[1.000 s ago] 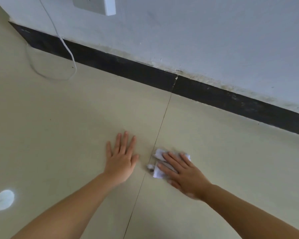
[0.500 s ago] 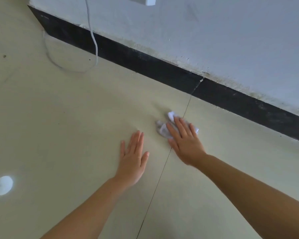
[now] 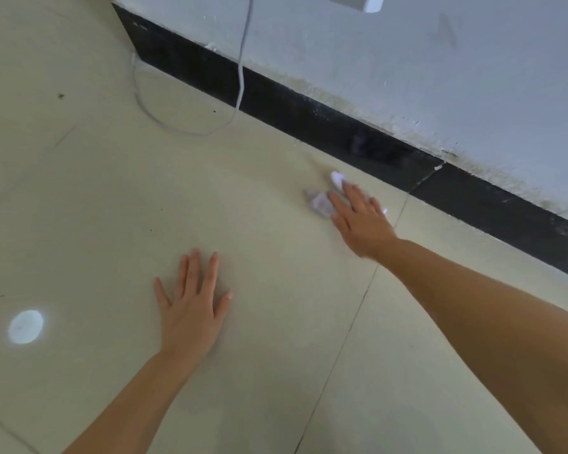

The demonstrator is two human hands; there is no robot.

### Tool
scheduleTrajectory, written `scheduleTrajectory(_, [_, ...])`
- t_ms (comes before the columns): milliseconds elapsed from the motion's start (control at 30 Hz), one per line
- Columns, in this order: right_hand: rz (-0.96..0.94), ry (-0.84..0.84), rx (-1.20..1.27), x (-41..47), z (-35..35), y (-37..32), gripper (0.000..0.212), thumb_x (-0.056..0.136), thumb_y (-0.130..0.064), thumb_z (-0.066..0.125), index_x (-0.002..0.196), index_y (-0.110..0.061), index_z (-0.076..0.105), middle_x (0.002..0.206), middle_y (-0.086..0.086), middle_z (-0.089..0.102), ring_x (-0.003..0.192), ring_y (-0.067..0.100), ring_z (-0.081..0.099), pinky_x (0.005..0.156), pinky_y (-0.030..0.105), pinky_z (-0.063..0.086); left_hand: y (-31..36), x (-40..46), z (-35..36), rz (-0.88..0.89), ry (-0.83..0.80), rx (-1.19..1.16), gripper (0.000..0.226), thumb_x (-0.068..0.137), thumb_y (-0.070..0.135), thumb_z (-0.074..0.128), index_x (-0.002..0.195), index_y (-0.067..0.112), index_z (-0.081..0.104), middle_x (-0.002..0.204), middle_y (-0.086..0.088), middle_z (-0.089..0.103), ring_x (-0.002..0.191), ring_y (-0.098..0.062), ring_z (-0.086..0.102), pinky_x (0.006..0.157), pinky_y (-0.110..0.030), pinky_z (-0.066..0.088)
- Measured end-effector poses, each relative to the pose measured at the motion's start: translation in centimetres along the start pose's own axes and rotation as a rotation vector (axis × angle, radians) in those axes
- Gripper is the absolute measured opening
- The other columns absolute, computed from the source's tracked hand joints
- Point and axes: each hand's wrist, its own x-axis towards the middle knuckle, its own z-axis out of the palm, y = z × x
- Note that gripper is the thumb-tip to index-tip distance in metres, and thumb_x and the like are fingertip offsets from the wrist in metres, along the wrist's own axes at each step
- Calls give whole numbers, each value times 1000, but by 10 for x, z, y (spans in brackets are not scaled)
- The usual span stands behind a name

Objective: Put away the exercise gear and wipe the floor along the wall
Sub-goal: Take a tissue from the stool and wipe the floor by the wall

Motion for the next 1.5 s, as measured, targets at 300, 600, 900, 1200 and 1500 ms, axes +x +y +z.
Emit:
scheduleTrajectory(300, [-777,-46,-113,-118,77,-118,46,96,-37,36,141,-27,41,150,5,39,139,26,34,113,46,20,-10,-4,-7,-108,143,-119,61,90,33,27,147,14,18,153,-12,25,140,-27,23,106,-65,13])
scheduleTrajectory(600, [-25,35,-14,61,-23,-37,51,103,-37,16,152,-28,3,160,5,-9,147,22,-8,118,41,-3,-23,11,-30,169,9,90,52,92,33,25,123,16,63,129,-4,60,114,-20,61,113,-45,3])
scheduleTrajectory(900, [-550,159,28,-97,95,-168,48,94,-41,35,138,-24,48,148,8,40,138,29,35,110,50,23,-22,51,-83,-112,-21,-131,48,101,38,23,116,21,65,110,-14,68,102,-33,62,84,-36,45])
scheduleTrajectory(1200, [-688,140,-107,-38,54,-88,56,93,-42,22,142,-23,41,153,6,33,141,25,30,113,41,11,2,65,-84,80,107,-507,65,83,57,23,105,15,67,96,-13,72,94,-30,67,84,-44,51])
scheduleTrajectory(1500, [-67,250,64,-95,74,-77,53,100,-42,21,145,-20,37,154,13,29,141,33,28,109,54,27,61,64,-60,287,59,-500,43,98,21,42,139,9,42,146,-11,42,138,-22,33,111,-28,23])
